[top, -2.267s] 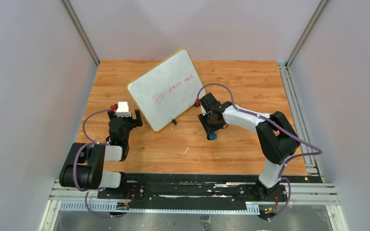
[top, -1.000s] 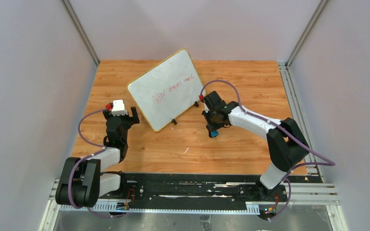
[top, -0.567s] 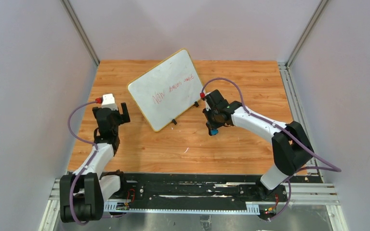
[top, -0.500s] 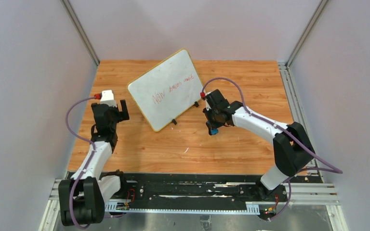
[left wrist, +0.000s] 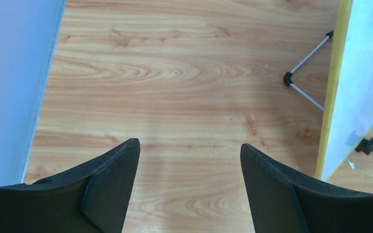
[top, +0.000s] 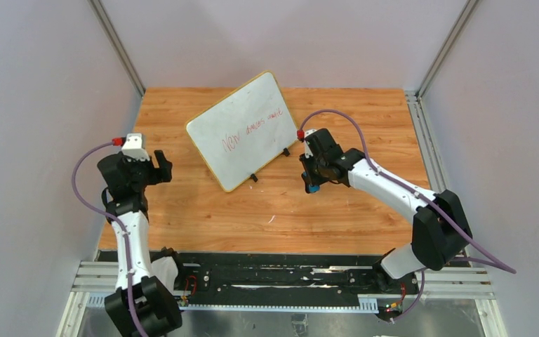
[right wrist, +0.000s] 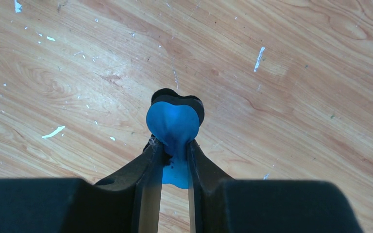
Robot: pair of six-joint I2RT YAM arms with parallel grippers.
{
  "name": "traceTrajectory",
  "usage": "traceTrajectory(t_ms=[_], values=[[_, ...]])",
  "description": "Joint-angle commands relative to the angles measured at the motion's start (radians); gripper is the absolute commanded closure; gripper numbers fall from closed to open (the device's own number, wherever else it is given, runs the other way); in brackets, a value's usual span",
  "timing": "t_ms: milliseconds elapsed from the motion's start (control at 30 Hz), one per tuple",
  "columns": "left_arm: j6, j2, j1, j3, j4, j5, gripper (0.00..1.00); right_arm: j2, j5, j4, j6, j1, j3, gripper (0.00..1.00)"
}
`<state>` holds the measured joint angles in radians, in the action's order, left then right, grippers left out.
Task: Erase the whiteboard
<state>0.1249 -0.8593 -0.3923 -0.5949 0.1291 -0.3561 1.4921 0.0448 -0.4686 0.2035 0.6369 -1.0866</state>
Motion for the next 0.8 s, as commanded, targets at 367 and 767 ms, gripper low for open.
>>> traceTrajectory(t_ms=[367,767], values=[[-0.131,-0.24,-0.208,0.024,-0.207,-0.808,0.25,-0.006,-0.02,-0.009,-0.008,-0.022,-0.02,0.77],[-0.204,-0.307,-0.087,-0.022,-0.36,-0.745,0.26,0.008,-0.02,0.008,-0.013,-0.022,-0.03,0.77]])
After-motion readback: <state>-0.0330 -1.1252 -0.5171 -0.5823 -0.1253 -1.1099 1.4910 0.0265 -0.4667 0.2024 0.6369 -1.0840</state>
